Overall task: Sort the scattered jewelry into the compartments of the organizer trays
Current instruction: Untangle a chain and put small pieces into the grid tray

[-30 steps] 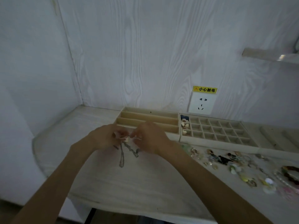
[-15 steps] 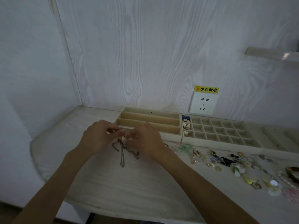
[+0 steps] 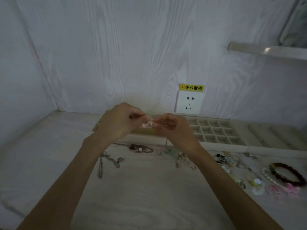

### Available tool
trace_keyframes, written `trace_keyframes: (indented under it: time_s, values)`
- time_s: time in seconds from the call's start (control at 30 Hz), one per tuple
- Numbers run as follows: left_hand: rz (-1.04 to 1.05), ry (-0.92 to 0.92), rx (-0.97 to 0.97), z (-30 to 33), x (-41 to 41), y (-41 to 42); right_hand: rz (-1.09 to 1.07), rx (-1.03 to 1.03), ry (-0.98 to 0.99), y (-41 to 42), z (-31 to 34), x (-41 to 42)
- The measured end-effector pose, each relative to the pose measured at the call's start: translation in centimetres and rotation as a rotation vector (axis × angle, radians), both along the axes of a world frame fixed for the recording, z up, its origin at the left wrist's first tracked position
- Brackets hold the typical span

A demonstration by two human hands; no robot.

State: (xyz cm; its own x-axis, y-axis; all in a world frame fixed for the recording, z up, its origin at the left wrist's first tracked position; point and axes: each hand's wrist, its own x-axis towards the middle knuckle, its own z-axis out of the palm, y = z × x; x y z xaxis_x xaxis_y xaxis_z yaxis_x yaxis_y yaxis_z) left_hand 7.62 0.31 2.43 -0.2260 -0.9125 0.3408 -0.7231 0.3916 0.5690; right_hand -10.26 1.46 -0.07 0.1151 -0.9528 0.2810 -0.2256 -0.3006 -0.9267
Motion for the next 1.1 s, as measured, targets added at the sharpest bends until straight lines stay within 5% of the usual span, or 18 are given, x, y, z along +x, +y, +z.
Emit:
trace_keyframes:
  time_s: [0.27, 0.6, 1.1]
  values:
    - [-0.164, 0.156, 0.008, -2.0, -6.1, -2.8, -0.128, 0.109, -0.174, -1.2, 0.0, -5.5]
    - [-0.166, -0.093, 0.049, -4.1, -6.4, -2.7, -0.157, 0.017, 0.225, -2.3, -1.4, -6.2]
    - [-0.048, -0.296, -0.078, -4.0, -8.2, -1.6, -0.248, 0.071, 0.146, -2.2, -1.7, -6.6]
